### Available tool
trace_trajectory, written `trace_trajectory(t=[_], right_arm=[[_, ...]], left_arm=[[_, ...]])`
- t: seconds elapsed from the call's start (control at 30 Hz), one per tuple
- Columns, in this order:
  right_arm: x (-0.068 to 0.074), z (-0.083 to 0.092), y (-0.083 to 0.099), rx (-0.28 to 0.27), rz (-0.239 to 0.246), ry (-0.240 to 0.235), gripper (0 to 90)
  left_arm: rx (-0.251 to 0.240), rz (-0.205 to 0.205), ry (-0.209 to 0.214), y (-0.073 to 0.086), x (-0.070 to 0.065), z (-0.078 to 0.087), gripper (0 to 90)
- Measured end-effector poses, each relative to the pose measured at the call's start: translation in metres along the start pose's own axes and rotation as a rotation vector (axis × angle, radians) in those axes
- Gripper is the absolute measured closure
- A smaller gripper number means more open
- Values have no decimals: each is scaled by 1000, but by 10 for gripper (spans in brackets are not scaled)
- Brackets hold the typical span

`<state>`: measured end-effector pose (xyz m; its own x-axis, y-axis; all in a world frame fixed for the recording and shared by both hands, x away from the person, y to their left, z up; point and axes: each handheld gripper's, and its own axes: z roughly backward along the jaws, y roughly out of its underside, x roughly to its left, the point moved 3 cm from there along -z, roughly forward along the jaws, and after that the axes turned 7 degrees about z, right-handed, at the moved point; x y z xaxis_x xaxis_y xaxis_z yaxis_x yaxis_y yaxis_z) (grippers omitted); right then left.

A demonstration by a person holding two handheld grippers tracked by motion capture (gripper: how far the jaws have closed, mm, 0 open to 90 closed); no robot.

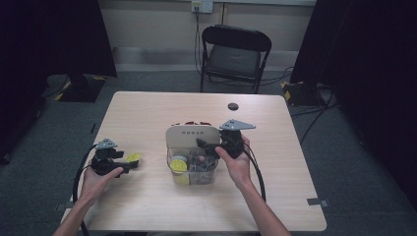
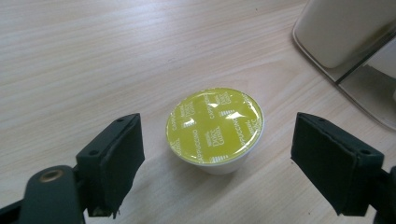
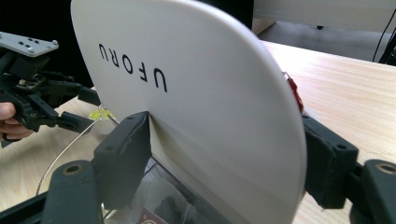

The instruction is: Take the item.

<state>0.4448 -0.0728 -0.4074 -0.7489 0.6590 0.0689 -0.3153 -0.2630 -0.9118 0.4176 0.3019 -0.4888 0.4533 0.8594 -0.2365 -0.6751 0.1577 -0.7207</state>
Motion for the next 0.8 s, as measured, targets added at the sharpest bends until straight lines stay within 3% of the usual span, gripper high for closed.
trace_trajectory(t=[0.1,0.37,0.47,0.67,0.7,0.77,0.8], right_arm=[[0,0,0,0,-2,-1,253],[-1,1,0,0,-4,-4,254],[-1,2,-1,4,0,5,254],[-3,4,-3,1,4,27,216],[-3,6,-3,1,0,28,211],[-5,8,-3,-5,2,33,214],[-6,9,-4,-8,1,33,214]], left_arm=[[-29,1,-5,3,-2,5,165],[-28,-25,-20,18,-9,16,185],[-16,-55,-37,27,-11,18,185],[18,-14,-51,42,-5,11,183],[25,-16,-56,45,-5,8,188],[36,-63,-81,47,-4,6,179],[31,-57,-83,47,-4,5,180]])
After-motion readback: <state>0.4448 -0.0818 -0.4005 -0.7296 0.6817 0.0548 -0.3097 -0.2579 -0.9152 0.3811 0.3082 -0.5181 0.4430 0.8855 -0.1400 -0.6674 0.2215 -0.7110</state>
